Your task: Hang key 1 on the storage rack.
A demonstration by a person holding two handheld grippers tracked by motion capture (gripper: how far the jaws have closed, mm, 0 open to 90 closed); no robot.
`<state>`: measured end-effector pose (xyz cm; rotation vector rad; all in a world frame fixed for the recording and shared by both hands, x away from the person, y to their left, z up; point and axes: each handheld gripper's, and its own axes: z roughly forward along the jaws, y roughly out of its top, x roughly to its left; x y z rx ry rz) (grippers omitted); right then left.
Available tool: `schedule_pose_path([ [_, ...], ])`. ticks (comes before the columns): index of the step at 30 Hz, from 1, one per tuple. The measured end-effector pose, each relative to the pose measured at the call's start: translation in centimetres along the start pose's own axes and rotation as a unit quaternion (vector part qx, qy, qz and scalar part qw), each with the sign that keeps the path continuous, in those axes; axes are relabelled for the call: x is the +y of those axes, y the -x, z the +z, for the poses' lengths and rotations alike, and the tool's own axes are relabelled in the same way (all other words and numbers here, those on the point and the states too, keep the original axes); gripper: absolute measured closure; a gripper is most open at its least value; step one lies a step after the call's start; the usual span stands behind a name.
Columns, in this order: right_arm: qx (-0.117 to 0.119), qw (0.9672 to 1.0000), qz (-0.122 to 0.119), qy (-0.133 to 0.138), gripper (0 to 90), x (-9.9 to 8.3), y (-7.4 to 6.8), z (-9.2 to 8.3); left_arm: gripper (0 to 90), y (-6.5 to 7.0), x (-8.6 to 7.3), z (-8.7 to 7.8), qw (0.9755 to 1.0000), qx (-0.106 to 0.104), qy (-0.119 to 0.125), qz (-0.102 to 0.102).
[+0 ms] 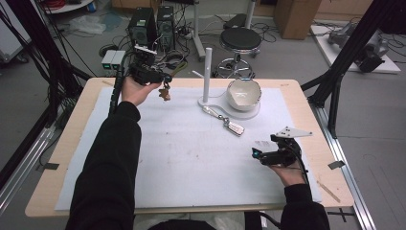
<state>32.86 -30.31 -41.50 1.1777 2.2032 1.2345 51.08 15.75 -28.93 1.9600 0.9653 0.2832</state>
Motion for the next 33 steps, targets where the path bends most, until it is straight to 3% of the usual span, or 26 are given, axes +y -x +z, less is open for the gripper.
schedule_pose_path([
  [5,0.001,1.0000,0.003,-0.001,0.6,0.0,0.1,0.0,73.3,-0.4,-0.2,1.1,0.9998,-0.005,0.002,-0.019],
  [11,-0.001,1.0000,-0.003,-0.001,0.6,0.0,0.0,0.0,73.4,-0.7,-0.5,2.2,0.9988,-0.024,0.007,-0.041],
  [33,-0.004,1.0000,-0.008,-0.002,0.7,0.0,0.0,0.1,73.2,0.0,-1.3,5.6,0.9961,-0.064,-0.016,-0.059],
])
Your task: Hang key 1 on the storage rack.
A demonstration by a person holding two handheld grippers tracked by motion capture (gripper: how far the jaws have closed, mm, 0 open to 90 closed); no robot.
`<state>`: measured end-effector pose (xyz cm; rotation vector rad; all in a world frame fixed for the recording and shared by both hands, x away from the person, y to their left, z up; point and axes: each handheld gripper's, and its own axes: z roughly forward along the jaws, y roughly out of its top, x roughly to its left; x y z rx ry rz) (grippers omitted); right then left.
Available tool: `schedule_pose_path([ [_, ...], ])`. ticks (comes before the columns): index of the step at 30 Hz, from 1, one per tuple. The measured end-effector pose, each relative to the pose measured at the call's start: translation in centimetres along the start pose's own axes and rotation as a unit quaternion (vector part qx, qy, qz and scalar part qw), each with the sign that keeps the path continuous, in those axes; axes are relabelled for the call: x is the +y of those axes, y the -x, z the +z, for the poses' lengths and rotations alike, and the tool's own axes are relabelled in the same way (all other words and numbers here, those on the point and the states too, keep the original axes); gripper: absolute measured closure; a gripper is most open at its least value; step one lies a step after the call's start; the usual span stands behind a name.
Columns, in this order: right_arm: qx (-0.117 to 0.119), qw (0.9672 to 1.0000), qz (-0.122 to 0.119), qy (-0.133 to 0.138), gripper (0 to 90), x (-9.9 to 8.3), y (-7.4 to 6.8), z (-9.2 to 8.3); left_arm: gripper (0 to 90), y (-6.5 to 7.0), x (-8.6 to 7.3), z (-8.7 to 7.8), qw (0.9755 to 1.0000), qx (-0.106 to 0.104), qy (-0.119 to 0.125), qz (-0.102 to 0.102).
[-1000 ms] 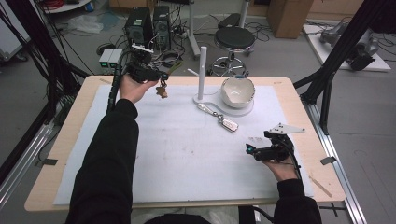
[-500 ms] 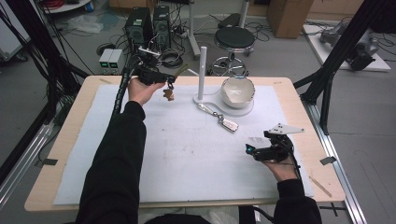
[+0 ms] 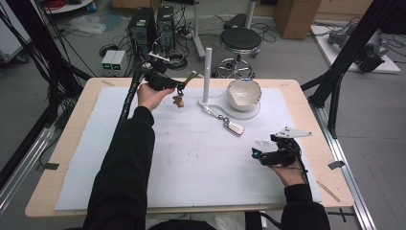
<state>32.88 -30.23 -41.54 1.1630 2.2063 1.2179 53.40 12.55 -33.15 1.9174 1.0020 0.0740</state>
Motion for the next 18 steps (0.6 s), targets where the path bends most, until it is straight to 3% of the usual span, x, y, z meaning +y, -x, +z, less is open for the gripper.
schedule_pose_path([
  [12,-0.002,1.0000,-0.002,-0.006,0.7,0.0,-0.1,0.1,73.2,0.3,-0.5,1.9,1.0000,-0.007,0.005,-0.003],
  [18,-0.002,1.0000,-0.005,-0.005,0.7,0.0,-0.1,0.1,72.7,0.5,-0.9,2.9,1.0000,-0.003,-0.005,0.002],
])
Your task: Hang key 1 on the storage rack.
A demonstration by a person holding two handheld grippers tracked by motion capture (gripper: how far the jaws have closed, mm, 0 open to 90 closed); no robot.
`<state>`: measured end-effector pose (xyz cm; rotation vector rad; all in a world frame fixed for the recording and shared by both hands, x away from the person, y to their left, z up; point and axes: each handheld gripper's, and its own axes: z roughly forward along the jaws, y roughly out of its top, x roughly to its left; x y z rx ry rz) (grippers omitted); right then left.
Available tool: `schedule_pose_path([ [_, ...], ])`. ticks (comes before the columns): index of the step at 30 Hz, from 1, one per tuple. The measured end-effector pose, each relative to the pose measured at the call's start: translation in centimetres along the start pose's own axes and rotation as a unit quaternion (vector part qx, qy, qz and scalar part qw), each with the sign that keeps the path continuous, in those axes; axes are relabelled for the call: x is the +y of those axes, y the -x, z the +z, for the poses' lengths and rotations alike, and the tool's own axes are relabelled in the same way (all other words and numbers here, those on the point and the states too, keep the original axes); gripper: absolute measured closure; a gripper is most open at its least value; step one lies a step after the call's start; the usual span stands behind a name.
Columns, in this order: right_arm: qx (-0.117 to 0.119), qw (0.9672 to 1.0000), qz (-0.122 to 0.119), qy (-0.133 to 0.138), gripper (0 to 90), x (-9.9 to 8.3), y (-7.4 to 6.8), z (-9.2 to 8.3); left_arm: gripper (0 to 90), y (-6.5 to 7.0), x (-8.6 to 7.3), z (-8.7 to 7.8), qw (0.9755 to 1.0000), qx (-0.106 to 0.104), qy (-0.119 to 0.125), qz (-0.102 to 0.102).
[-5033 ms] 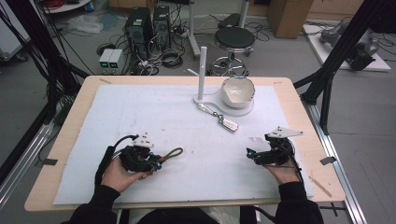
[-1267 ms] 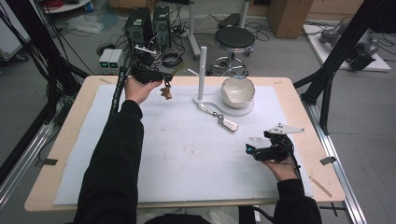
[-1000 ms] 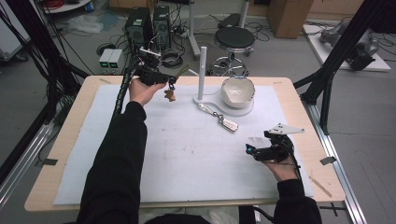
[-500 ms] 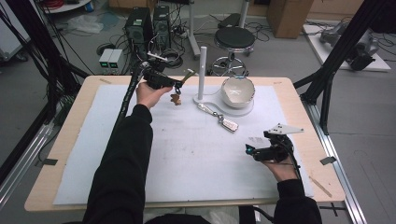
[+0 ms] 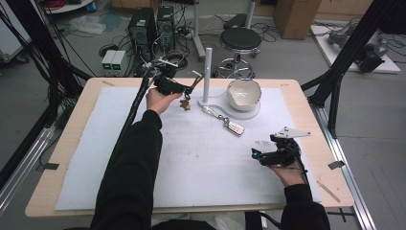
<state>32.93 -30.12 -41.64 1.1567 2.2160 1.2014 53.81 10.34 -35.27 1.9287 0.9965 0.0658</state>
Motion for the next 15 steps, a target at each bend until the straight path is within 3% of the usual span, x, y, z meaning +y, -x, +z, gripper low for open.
schedule_pose_path([
  [5,0.000,1.0000,0.000,-0.002,0.7,0.0,0.0,0.0,72.2,0.7,-0.4,1.3,0.9995,0.011,-0.016,0.027],
  [8,0.001,1.0000,0.000,-0.002,0.7,0.0,0.0,0.0,69.0,1.2,-0.4,1.6,0.9983,0.039,-0.022,0.037],
  [12,-0.002,1.0000,0.000,-0.003,0.7,0.0,0.0,0.0,52.4,0.8,-0.4,1.4,0.9981,0.054,-0.025,0.014],
  [13,-0.004,1.0000,0.002,-0.002,0.7,0.0,0.0,-0.1,43.9,0.6,-0.4,1.3,0.9985,0.048,-0.025,0.010],
  [15,-0.004,1.0000,0.001,0.001,0.7,0.0,0.0,-0.2,40.8,0.4,-0.4,1.1,0.9995,0.021,-0.023,-0.004],
])
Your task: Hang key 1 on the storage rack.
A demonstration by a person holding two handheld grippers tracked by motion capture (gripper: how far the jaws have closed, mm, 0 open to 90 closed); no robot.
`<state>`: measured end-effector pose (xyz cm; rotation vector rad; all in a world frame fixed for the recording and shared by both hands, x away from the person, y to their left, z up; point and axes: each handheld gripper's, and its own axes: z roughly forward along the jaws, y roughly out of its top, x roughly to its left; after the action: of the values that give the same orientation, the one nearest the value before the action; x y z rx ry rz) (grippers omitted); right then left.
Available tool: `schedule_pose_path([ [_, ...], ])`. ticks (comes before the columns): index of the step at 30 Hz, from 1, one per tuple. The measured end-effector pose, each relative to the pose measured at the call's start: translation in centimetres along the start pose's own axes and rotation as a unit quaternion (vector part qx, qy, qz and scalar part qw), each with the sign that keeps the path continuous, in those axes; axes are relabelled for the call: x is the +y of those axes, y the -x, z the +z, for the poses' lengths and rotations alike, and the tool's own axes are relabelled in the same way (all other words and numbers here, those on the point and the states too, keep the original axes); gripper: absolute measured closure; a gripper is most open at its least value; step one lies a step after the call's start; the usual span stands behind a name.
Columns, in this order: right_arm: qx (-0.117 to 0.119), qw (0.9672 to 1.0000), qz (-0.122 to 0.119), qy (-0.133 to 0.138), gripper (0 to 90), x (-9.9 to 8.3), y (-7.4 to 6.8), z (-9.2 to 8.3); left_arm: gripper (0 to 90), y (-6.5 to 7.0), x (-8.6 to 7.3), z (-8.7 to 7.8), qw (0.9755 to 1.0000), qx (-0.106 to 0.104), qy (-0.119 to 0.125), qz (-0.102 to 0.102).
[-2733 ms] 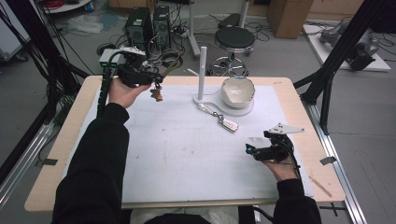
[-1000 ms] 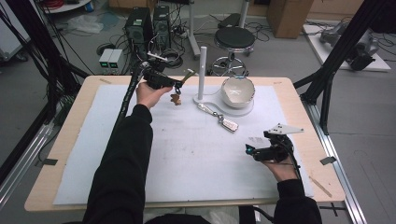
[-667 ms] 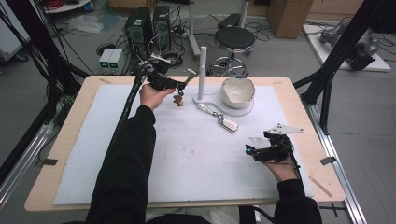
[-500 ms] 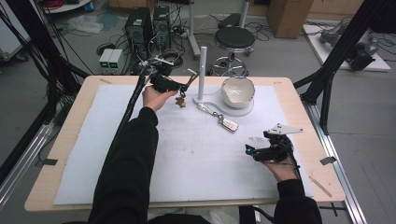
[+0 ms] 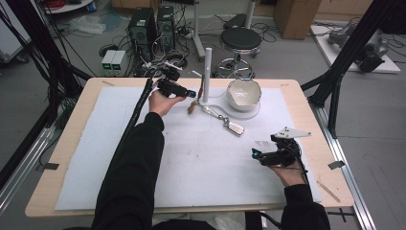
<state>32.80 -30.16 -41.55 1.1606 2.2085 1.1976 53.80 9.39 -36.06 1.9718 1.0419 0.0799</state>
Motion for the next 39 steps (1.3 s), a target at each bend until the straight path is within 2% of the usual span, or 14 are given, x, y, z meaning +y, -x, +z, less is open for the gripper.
schedule_pose_path([
  [2,-0.001,1.0000,-0.002,0.007,0.7,0.0,-0.1,-0.1,32.0,0.1,0.1,-0.2,1.0000,0.000,0.002,0.004],
  [3,-0.002,0.9999,-0.004,0.010,0.7,0.1,-0.1,-0.2,22.5,0.3,0.1,-0.3,0.9999,0.005,0.002,0.009],
  [4,-0.002,0.9999,-0.004,0.010,0.7,0.1,-0.1,-0.2,22.5,0.4,0.1,-0.3,0.9998,0.012,-0.001,0.016],
  [5,-0.002,0.9999,-0.004,0.011,0.7,0.0,-0.1,-0.2,17.0,0.6,0.1,-0.3,0.9995,0.021,-0.005,0.025],
  [10,-0.001,0.9999,-0.004,0.011,0.7,0.0,-0.1,-0.2,1.7,0.8,0.0,-0.3,0.9986,0.029,-0.021,0.039],
  [16,-0.002,0.9999,-0.005,0.011,0.7,0.0,0.0,-0.2,1.7,0.8,-0.5,-0.7,0.9983,0.029,-0.019,0.048],
  [20,-0.001,1.0000,-0.004,0.008,0.7,0.0,-0.1,-0.2,1.7,0.9,-0.9,-1.2,0.9975,0.031,-0.020,0.061],
  [25,-0.003,1.0000,-0.004,0.007,0.7,0.0,-0.1,-0.2,1.7,1.4,-1.9,-1.7,0.9955,0.048,-0.031,0.076],
  [33,-0.004,1.0000,-0.005,0.005,0.7,0.0,-0.1,-0.2,1.7,2.0,-3.0,-3.3,0.9954,0.036,-0.025,0.085],
  [39,-0.004,1.0000,-0.006,0.005,0.7,0.0,-0.2,-0.2,1.7,2.7,-3.9,-4.0,0.9932,0.045,-0.032,0.103],
])
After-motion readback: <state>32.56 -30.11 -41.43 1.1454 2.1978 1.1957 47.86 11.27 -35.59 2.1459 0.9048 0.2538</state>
